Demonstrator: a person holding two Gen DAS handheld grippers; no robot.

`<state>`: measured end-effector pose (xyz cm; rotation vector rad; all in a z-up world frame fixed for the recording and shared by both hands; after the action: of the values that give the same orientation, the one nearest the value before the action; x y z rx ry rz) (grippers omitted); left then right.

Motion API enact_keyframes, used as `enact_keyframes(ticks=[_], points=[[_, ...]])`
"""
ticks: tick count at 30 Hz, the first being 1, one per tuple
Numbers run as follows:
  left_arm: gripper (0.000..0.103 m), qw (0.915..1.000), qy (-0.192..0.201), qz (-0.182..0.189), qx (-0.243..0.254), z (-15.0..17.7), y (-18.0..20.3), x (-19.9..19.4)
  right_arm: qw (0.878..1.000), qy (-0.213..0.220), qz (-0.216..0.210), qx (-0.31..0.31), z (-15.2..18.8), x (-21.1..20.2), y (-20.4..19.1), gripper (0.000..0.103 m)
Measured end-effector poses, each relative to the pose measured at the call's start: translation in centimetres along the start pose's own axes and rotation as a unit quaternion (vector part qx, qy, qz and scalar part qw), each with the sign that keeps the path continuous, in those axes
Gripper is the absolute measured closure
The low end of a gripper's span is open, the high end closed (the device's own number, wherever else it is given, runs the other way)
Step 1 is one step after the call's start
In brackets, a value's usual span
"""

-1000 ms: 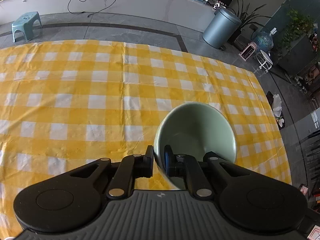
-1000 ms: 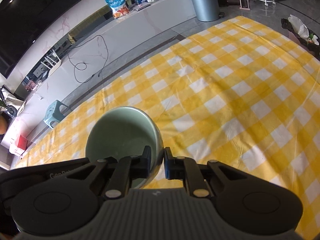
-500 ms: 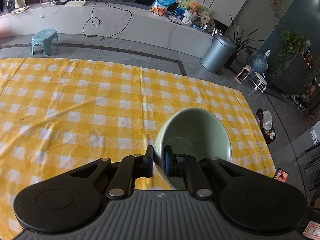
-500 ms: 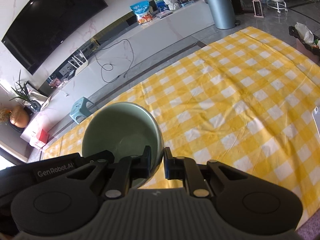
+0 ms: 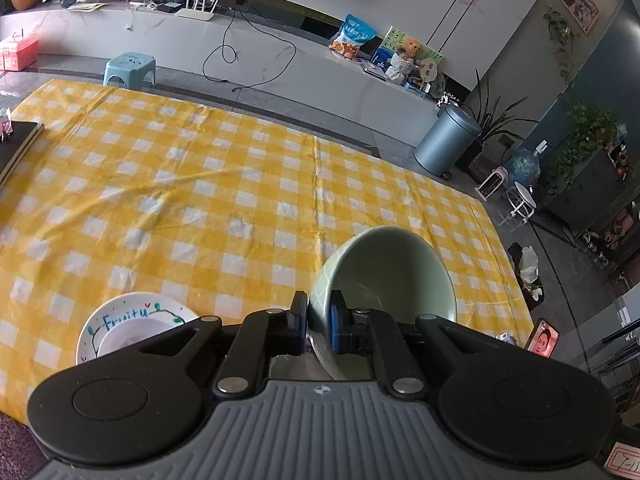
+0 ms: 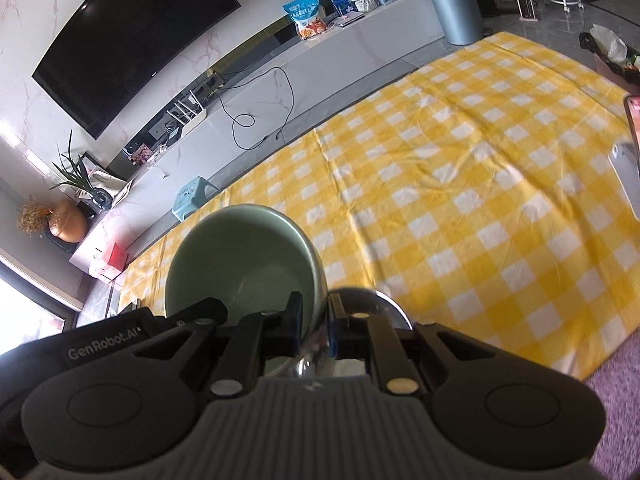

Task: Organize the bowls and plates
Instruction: 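Carry the green bowl with both tools over the blue bowl and lower it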

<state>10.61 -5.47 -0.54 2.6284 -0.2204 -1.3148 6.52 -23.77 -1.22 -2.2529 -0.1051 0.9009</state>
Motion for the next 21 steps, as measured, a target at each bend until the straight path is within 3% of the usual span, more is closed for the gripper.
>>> enact_keyframes(ticks=[10, 21], points=[[0.091, 0.9993, -0.027, -0.007, -0.023, 4.2, -1.7, 0.7, 1.000, -0.016, 0.015, -0.006, 3.1, -0.7, 1.1, 0.094], [0.091, 0.9989, -0.042, -0.016, 0.014, 5.7, -0.4, 2.4, 0.999, -0.025, 0.039, -0.015, 3.6, 0.1, 3.0, 0.095]])
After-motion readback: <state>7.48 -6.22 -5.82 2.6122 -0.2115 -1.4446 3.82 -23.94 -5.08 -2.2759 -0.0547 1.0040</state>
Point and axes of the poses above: each gripper's, at about its wrist camera, not at the fingertips, and x roughly the way its jaws point, y to its right, z to its underside, the point moved 4 cm from there along x, roughly the way its jaws point, and after that the axes turned 12 degrees about -z, right-handed, at the moved point
